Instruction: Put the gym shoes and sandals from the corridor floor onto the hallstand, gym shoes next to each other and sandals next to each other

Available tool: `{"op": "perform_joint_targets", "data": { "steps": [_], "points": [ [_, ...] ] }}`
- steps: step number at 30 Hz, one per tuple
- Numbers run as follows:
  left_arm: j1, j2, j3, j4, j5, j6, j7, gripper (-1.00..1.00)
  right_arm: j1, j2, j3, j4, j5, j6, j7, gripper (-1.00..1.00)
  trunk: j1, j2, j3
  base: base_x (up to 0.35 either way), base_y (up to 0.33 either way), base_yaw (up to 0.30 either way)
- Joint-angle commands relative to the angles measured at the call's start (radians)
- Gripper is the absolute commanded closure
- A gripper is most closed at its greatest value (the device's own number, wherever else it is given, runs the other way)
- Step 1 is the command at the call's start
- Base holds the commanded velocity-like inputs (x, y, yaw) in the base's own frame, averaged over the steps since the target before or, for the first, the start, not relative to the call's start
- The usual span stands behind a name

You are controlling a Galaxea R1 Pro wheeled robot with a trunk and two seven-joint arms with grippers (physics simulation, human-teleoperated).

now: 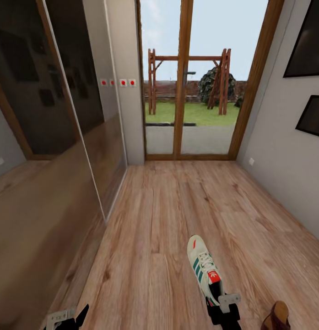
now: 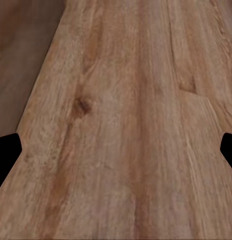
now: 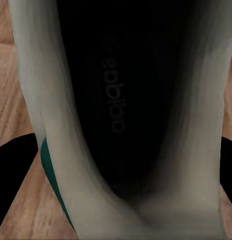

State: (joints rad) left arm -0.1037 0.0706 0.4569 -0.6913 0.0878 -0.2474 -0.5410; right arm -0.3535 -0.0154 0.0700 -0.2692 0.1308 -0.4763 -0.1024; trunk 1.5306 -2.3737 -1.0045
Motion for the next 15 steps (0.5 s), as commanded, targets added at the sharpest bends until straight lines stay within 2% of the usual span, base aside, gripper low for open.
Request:
{"op": "perform_joint_targets", "data": {
  "steps": [1, 15],
  "points": [
    [-0.001, 0.0, 0.002, 0.001, 0.009, 0.002, -0.009, -1.0, -0.001, 0.0, 0.007, 0.001, 0.007, -0.001, -0.01, 1.0, 0.0, 0.0, -0.001, 0.337, 0.002, -0.178],
    [-0.001, 0.0, 0.003, 0.001, 0.009, 0.002, -0.009, -1.0, -0.001, 0.0, 0.007, 0.001, 0.007, -0.001, -0.011, 1.0, 0.0, 0.0, -0.001, 0.338, 0.0, -0.238]
  ]
}}
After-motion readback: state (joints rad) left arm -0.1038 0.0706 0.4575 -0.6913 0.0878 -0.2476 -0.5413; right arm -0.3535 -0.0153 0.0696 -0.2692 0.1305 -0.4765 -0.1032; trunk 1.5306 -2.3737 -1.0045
